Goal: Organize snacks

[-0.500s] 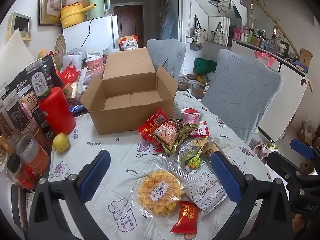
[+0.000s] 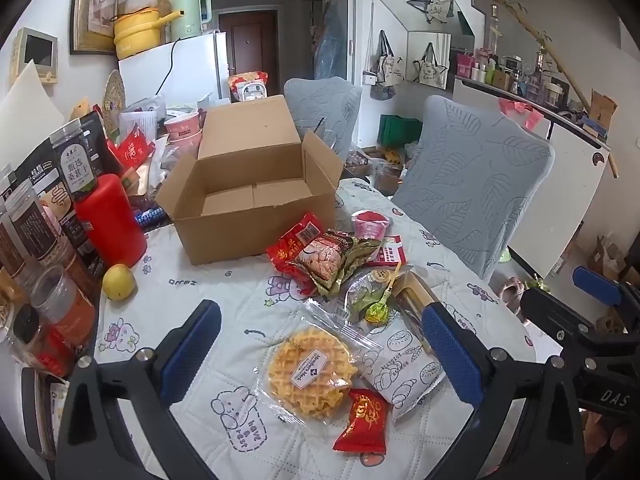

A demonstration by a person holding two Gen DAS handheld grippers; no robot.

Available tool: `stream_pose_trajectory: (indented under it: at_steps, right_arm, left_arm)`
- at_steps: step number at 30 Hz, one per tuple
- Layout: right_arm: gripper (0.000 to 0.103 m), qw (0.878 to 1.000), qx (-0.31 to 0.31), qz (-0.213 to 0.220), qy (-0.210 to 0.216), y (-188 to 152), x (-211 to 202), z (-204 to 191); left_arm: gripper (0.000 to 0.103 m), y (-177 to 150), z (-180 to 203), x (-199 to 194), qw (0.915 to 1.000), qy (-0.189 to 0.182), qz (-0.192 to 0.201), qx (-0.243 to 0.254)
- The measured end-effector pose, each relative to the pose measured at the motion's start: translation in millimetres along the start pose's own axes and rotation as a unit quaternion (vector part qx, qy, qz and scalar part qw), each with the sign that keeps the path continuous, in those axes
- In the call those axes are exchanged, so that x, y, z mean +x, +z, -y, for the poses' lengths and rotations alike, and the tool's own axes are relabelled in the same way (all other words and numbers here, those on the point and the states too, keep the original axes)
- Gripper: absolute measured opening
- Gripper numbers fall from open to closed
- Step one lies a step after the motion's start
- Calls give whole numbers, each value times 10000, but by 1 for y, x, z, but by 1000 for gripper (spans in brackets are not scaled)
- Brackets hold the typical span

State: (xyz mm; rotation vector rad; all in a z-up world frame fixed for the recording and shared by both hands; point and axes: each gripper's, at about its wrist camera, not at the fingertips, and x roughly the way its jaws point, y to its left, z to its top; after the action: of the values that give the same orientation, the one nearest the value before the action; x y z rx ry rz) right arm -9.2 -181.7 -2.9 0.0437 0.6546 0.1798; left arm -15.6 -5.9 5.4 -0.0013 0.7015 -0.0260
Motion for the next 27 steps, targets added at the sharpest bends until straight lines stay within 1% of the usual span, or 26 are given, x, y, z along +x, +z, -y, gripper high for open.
stream_pose_trajectory:
  at_steps: [12, 27]
  right_arm:
    - [103, 10000, 49, -7, -3, -1, -1, 2]
    - [103, 9999, -92, 18, 56, -2, -1, -3]
  left_arm:
    - [103, -5, -1, -1, 10000, 38, 23, -20]
    - [103, -7, -3, -2, 9999, 15, 25, -109]
